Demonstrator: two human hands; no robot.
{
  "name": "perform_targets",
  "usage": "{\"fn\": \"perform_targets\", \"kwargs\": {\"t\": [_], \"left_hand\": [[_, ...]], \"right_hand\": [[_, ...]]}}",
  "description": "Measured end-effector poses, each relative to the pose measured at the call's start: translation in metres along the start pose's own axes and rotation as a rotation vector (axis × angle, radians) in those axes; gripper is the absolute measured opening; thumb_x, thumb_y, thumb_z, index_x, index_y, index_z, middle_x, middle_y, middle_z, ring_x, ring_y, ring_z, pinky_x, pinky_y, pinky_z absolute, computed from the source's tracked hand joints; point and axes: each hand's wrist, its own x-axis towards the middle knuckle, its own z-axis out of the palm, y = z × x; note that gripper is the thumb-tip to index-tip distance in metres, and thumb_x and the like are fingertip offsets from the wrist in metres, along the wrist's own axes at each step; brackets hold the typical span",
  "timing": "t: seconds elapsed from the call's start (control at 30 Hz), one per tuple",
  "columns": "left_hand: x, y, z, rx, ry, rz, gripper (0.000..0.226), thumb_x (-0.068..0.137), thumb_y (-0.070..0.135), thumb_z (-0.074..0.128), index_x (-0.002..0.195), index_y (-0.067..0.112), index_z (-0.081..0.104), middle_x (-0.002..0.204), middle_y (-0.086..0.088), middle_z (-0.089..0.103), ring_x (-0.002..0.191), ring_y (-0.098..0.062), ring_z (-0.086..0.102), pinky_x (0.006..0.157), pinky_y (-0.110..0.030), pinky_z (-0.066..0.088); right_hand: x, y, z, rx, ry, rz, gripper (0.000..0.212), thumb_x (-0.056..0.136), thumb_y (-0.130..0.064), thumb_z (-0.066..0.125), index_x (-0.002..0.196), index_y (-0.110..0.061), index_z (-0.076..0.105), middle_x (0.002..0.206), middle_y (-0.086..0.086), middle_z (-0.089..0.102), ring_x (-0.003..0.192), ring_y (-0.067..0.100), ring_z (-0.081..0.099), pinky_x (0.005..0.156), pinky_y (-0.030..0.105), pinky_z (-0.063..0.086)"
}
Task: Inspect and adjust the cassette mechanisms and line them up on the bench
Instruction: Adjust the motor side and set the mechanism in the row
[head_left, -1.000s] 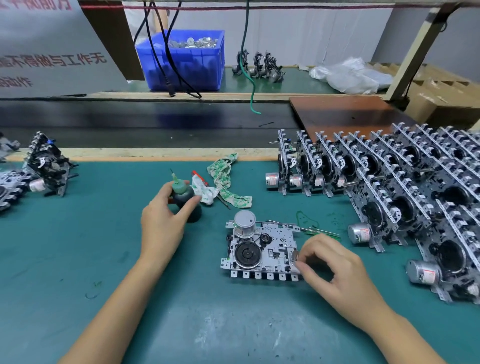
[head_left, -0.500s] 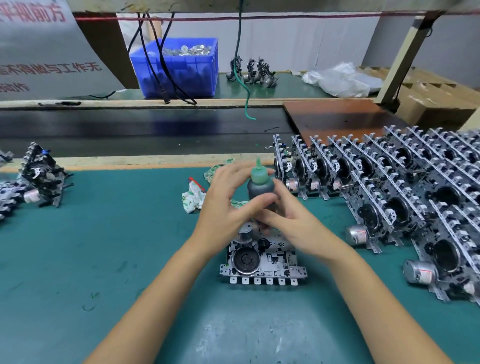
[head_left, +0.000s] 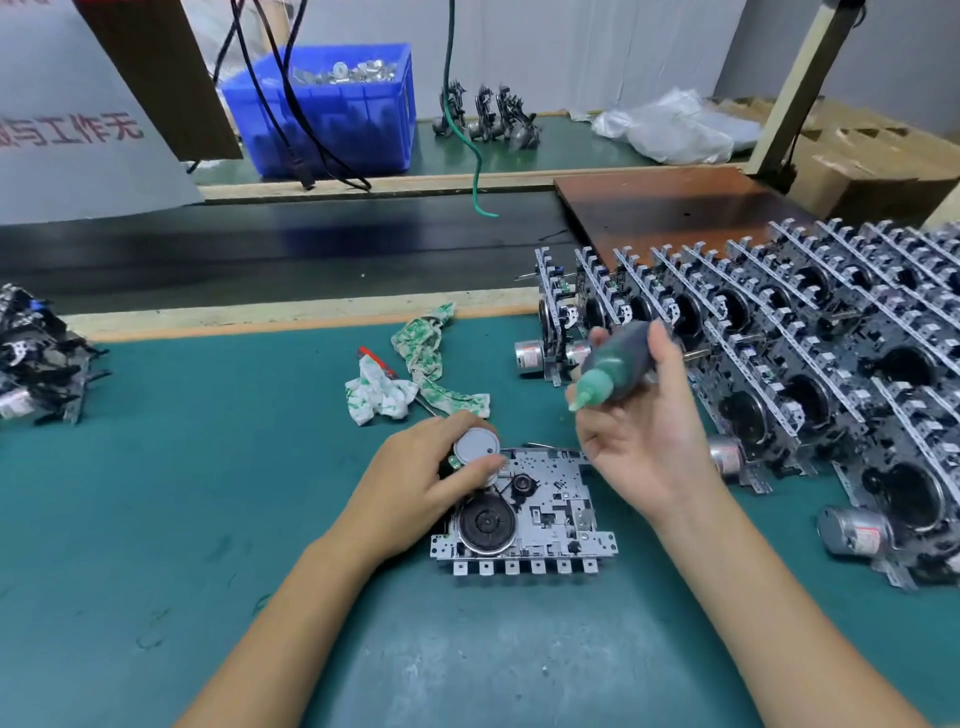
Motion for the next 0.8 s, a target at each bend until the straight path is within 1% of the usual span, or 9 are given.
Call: {"fn": "perform_targets", "kwargs": {"t": [0.1,0.17,0.23,0.27,0.37,0.4,0.57,0.67,0.8], "left_hand": [[0.000,-0.001,0.004,-0.057,0.006,-0.016,0.057,0.083,0.064,0.036,0.090,0.012,0.058,0.078,-0.002,0.059,0.074,-0.018,0.052,0.070,-0.034,0.041],[-0.001,0.000,0.005,-0.102,0.012,-0.008,0.055,0.085,0.063,0.034,0.088,0.013,0.057,0.076,0.000,0.057,0.071,-0.017,0.050,0.068,-0.033,0.040],[-0.001,0.001,0.005,-0.146,0.018,-0.004,0.055,0.086,0.062,0.032,0.089,0.014,0.058,0.076,0.002,0.058,0.070,-0.017,0.051,0.069,-0.033,0.040],[-0.001,0.001,0.005,-0.160,0.021,-0.007,0.055,0.087,0.062,0.031,0.090,0.014,0.059,0.077,0.003,0.059,0.071,-0.017,0.052,0.070,-0.033,0.041],[-0.001,0.002,0.005,-0.145,0.021,-0.017,0.055,0.086,0.062,0.029,0.092,0.016,0.059,0.075,0.005,0.059,0.071,-0.018,0.053,0.070,-0.037,0.042],[-0.001,0.002,0.005,-0.127,0.019,-0.020,0.055,0.085,0.063,0.029,0.093,0.017,0.059,0.074,0.004,0.059,0.071,-0.018,0.054,0.070,-0.038,0.042],[-0.001,0.001,0.005,-0.078,0.029,-0.014,0.054,0.084,0.064,0.028,0.095,0.021,0.060,0.072,0.010,0.059,0.068,-0.012,0.053,0.064,-0.032,0.039],[-0.001,0.002,0.005,-0.074,0.034,-0.008,0.055,0.085,0.064,0.027,0.095,0.021,0.060,0.073,0.009,0.059,0.069,-0.012,0.053,0.066,-0.032,0.039],[-0.001,0.002,0.004,-0.067,0.040,0.009,0.057,0.085,0.063,0.025,0.096,0.019,0.060,0.074,0.011,0.059,0.074,-0.012,0.055,0.070,-0.034,0.041]], "right_hand": [[0.001,0.009,0.000,0.076,-0.028,0.061,0.039,0.073,-0.049,0.060,0.084,-0.013,0.065,0.058,0.000,0.049,0.037,0.004,0.038,0.028,0.010,0.030],[0.001,0.014,0.000,0.093,0.008,0.057,0.038,0.068,-0.050,0.063,0.076,-0.013,0.068,0.057,0.000,0.049,0.038,0.005,0.041,0.029,0.011,0.032],[0.003,0.018,-0.001,-0.041,0.126,-0.030,0.036,0.061,-0.051,0.068,0.061,-0.015,0.070,0.055,-0.001,0.053,0.041,0.005,0.044,0.032,0.012,0.036],[0.004,0.018,-0.001,-0.137,0.178,-0.086,0.037,0.057,-0.052,0.068,0.059,-0.016,0.069,0.054,-0.002,0.055,0.042,0.005,0.046,0.035,0.012,0.038],[0.005,0.020,-0.001,-0.483,0.196,-0.249,0.049,0.059,-0.056,0.063,0.082,-0.014,0.058,0.059,-0.004,0.053,0.040,0.003,0.045,0.036,0.014,0.037],[0.005,0.022,0.000,-0.580,0.202,-0.287,0.047,0.061,-0.055,0.061,0.085,-0.015,0.055,0.061,-0.005,0.053,0.041,0.002,0.048,0.037,0.014,0.038],[0.011,0.026,-0.005,-0.681,0.187,-0.338,0.024,0.081,-0.042,0.060,0.079,-0.019,0.053,0.054,-0.013,0.054,0.049,0.000,0.055,0.043,0.016,0.044],[0.011,0.028,-0.005,-0.741,0.129,-0.370,0.024,0.074,-0.049,0.064,0.071,-0.025,0.064,0.062,-0.010,0.053,0.054,0.002,0.057,0.049,0.022,0.050],[0.012,0.031,-0.005,-0.785,0.111,-0.427,0.028,0.075,-0.049,0.067,0.069,-0.023,0.058,0.056,-0.015,0.052,0.059,0.007,0.052,0.066,0.039,0.049]]}}
